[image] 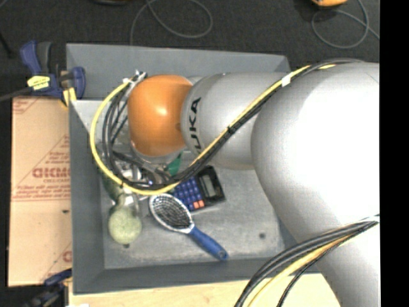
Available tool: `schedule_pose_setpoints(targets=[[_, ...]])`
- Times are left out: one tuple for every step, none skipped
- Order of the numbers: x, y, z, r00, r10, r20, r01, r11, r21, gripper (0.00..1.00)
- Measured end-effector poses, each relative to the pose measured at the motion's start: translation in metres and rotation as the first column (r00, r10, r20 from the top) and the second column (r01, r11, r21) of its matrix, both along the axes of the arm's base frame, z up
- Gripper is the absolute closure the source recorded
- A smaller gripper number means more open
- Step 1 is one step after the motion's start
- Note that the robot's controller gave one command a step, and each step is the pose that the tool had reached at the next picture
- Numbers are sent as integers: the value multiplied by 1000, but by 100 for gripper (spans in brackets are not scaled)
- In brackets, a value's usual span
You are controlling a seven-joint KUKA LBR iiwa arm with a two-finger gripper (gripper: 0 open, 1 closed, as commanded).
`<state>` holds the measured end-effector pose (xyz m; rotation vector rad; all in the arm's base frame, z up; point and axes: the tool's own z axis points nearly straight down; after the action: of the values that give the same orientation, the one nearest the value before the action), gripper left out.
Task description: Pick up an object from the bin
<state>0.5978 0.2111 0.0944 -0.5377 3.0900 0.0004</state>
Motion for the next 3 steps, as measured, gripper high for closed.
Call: schedule_pose_setpoints(targets=[[-15,8,-19,962,-272,4,272,962,2,100],[-15,8,-19,962,-272,4,272,962,2,100],[-16,7,-16,962,-272,3,272,962,1,100]])
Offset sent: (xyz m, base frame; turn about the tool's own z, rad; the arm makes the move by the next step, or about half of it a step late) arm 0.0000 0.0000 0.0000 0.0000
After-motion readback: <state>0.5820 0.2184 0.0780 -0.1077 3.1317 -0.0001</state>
